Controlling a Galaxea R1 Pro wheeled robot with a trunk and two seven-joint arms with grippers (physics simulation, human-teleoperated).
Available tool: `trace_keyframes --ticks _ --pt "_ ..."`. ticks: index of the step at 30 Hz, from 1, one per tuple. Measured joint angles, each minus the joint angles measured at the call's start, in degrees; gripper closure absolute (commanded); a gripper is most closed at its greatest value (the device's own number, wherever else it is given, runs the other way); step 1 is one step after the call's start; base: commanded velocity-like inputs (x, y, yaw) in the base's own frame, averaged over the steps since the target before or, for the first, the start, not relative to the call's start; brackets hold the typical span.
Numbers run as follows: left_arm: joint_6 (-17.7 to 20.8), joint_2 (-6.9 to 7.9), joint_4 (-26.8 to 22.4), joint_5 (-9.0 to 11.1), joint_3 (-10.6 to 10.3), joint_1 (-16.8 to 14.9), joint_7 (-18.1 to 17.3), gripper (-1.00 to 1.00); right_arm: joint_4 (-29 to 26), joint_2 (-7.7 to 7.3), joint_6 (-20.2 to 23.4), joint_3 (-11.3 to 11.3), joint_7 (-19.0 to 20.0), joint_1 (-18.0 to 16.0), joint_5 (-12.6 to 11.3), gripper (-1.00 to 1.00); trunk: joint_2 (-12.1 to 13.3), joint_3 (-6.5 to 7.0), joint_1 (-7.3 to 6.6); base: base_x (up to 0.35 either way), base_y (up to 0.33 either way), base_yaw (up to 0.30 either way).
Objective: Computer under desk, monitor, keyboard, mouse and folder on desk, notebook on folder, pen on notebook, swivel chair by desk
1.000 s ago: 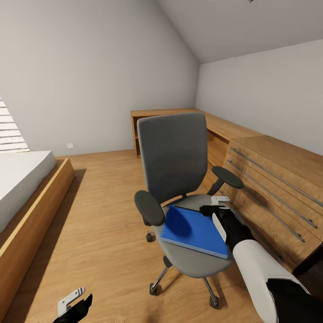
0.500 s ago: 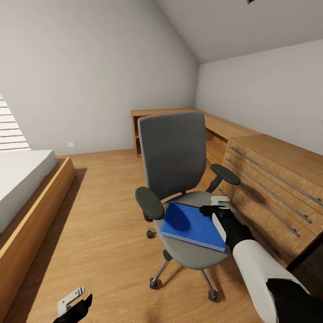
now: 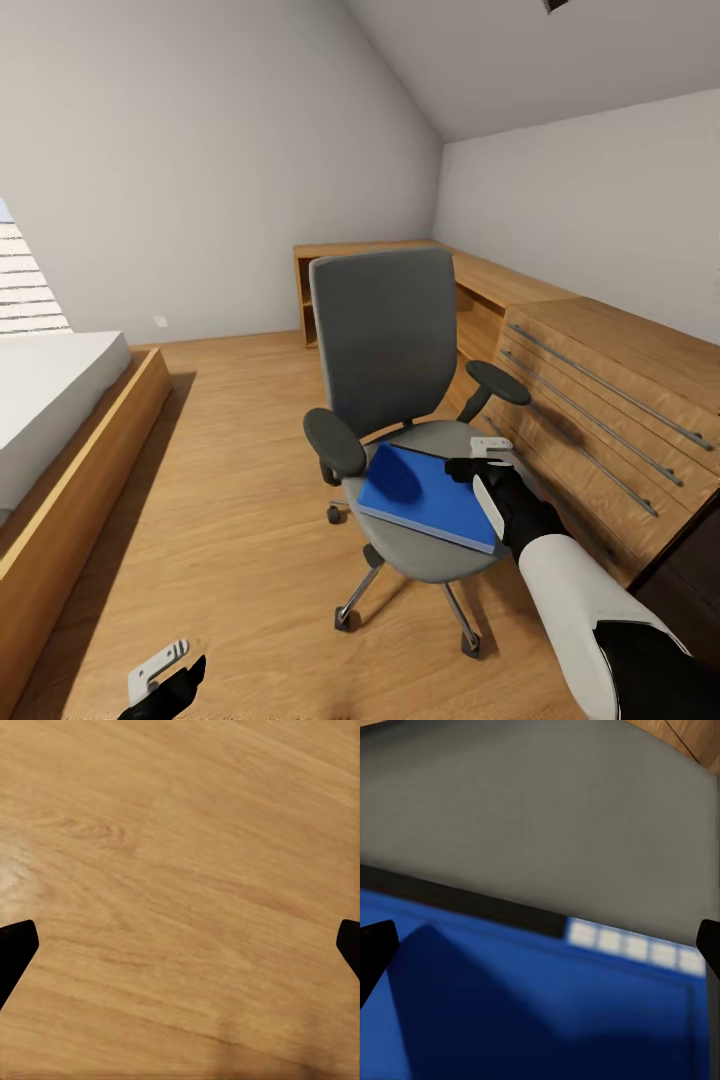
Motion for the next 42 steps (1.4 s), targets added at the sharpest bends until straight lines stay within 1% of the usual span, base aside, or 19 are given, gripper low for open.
trace_keyframes --ticks 17,23,29,42 --pt "0.0 -0.03 0.0 0.0 0.0 0.0 0.0 -1.00 0.0 0.00 -0.1 -0.1 0.0 0.0 -0.1 -1.00 0.0 0.00 -0.01 -0.003 0.000 0.000" --pt "0.0 -0.03 0.0 0.0 -0.1 0.0 0.0 -1.00 0.2 0.00 -2.2 -0.1 0.0 0.1 -0.2 -1.00 0.0 -0.01 0.01 -0.047 0.000 0.000" --pt "0.0 -0.03 0.0 0.0 -0.1 0.0 0.0 -1.00 0.2 0.00 -2.3 -0.1 0.0 0.1 -0.1 -1.00 0.0 -0.01 0.00 -0.116 0.000 0.000" --pt "0.0 -0.03 0.0 0.0 -0.1 0.0 0.0 -1.00 -0.3 -0.09 -2.4 -0.2 -0.2 0.1 -0.2 -1.00 0.0 -0.01 0.00 -0.008 0.000 0.000"
